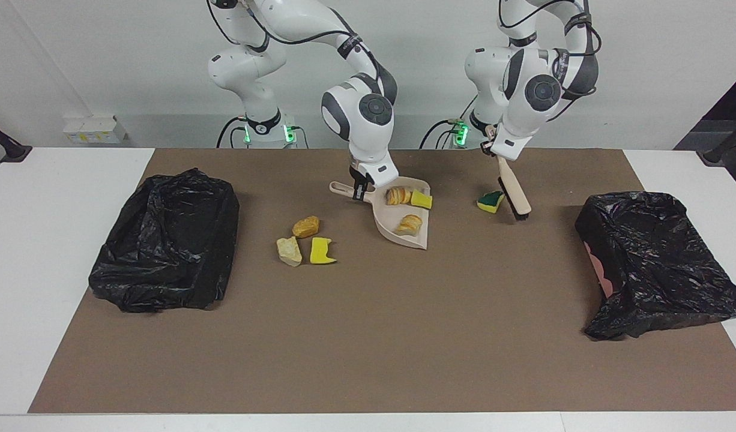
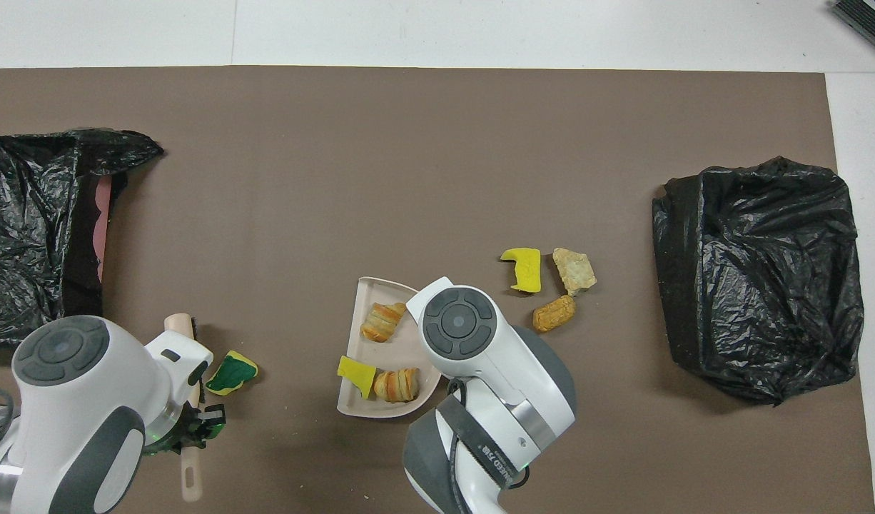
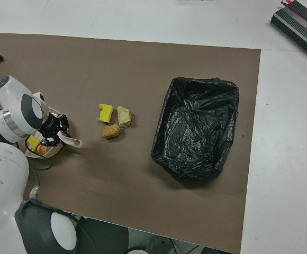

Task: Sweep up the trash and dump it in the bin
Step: 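Sweep the remaining nearby pieces into the dustpan with the left gripper's brush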

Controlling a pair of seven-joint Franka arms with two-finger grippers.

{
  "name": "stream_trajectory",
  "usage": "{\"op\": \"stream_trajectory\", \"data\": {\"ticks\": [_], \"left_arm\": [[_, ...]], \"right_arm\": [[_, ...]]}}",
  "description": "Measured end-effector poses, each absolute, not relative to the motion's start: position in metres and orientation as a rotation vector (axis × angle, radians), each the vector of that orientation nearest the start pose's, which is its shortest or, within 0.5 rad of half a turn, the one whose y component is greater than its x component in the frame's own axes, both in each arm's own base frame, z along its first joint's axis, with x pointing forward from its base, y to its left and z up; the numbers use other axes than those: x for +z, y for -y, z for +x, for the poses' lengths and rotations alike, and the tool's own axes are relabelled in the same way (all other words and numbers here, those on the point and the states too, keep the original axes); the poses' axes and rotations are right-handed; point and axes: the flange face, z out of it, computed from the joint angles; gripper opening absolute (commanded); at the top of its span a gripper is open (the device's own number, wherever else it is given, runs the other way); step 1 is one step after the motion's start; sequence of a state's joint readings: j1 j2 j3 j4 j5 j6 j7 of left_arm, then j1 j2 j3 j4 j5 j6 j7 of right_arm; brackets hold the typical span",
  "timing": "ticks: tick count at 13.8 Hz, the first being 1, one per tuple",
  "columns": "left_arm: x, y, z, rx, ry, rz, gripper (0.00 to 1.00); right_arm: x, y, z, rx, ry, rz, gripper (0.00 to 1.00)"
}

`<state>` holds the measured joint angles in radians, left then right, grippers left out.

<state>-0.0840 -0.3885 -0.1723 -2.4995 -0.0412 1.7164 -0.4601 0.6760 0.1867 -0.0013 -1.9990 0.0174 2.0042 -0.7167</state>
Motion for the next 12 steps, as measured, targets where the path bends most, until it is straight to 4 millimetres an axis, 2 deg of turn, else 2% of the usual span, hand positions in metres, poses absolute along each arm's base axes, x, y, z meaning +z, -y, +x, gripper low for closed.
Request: {"op": "stream_trajectory", "data": {"ticks": [4,7,9,12], "left_arm": [[0.369,0.085,0.340,0.535,0.420,-2.896,0.00],[0.355,0.093,0.340,0.452,0.399,-2.923,0.00],[0.351,0.116,0.343,0.369,0.322,-2.961,0.00],[0.335,0.177,0.333,0.290,0.159,-2.992,0.00]], "right_arm": [[0.353,-0.355,0.443,0.279,1.983,-2.396,0.00],[0.353,-0.355,0.443,0.280,1.983,-2.396,0.00],[0.353,-0.355,0.443,0.280,1.983,-2.396,0.00],[0.353,-0.355,0.443,0.280,1.983,-2.396,0.00]]}}
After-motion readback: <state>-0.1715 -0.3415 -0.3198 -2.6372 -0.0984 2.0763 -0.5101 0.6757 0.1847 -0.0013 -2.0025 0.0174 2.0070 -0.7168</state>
